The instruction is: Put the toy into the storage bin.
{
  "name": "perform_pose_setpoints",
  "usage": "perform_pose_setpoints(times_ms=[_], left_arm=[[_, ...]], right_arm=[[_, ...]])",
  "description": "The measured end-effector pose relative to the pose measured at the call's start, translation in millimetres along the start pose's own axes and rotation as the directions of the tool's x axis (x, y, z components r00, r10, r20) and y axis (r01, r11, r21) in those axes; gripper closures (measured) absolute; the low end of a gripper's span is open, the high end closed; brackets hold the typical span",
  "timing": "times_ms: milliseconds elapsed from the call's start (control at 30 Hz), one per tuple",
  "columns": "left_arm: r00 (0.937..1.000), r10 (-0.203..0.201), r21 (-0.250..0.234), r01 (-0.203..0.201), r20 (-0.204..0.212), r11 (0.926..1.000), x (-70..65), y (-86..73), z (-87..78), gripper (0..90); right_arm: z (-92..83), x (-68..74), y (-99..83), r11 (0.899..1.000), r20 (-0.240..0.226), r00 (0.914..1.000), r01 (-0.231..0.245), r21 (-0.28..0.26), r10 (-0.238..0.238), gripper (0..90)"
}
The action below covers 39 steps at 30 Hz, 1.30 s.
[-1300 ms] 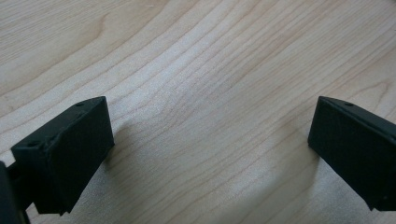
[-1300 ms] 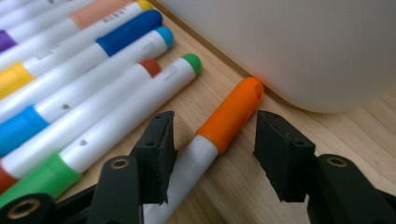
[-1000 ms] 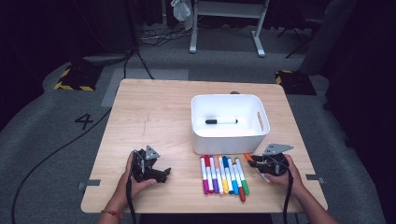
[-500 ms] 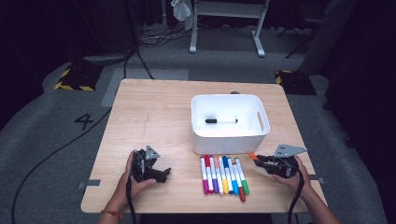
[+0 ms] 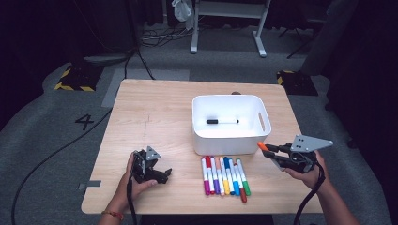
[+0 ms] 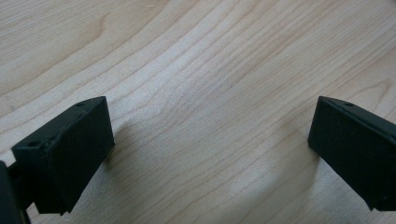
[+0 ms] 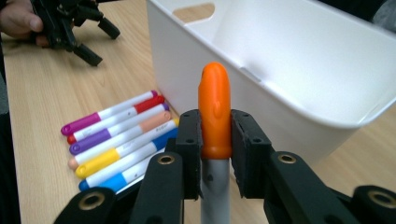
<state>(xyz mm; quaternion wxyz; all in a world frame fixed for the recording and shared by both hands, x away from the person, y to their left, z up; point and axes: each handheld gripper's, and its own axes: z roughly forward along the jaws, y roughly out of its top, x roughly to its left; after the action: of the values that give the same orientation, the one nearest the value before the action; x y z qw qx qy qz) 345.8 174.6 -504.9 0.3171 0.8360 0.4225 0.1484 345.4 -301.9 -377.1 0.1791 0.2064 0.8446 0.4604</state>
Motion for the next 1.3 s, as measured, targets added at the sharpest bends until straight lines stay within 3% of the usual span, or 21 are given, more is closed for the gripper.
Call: perform_pose_setpoints(times_ms=[267,367,533,900,1167,1300], left_arm=[[1.0,0.0,0.0,0.0,0.001,1.0,0.0,0.0,0.0,0.3],[1.0,0.0,0.0,0.0,0.0,1.0,0.1,0.0,0.0,0.3],[1.0,0.0,0.0,0.0,0.001,1.0,0.0,0.0,0.0,0.2],[1.0,0.0,0.001,0.0,0.001,1.0,0.1,0.0,0.0,0.2],[1.0,0.0,0.0,0.0,0.001,1.0,0.0,0.0,0.0,0.3],[1.0,0.0,0.0,0.0,0.001,1.0,0.1,0.0,0.0,0.2]], right_arm=[[-14.3,-15.5,46.8,0.998,-0.005,0.9986,0.053,-0.037,-0.053,75.1],[-14.6,-20.8,62.2,0.996,0.008,0.9963,0.086,-0.036,-0.086,75.1],[-9.5,-31.6,83.5,0.993,-0.012,0.9945,0.103,-0.055,-0.104,75.1],[33.7,-49.1,104.5,0.988,-0.051,0.9866,0.155,-0.001,-0.155,75.1],[71.2,-58.6,102.6,0.985,-0.075,0.9861,0.154,0.076,-0.148,75.1],[87.3,-59.1,96.7,0.979,-0.107,0.9829,0.162,0.127,-0.149,75.1]])
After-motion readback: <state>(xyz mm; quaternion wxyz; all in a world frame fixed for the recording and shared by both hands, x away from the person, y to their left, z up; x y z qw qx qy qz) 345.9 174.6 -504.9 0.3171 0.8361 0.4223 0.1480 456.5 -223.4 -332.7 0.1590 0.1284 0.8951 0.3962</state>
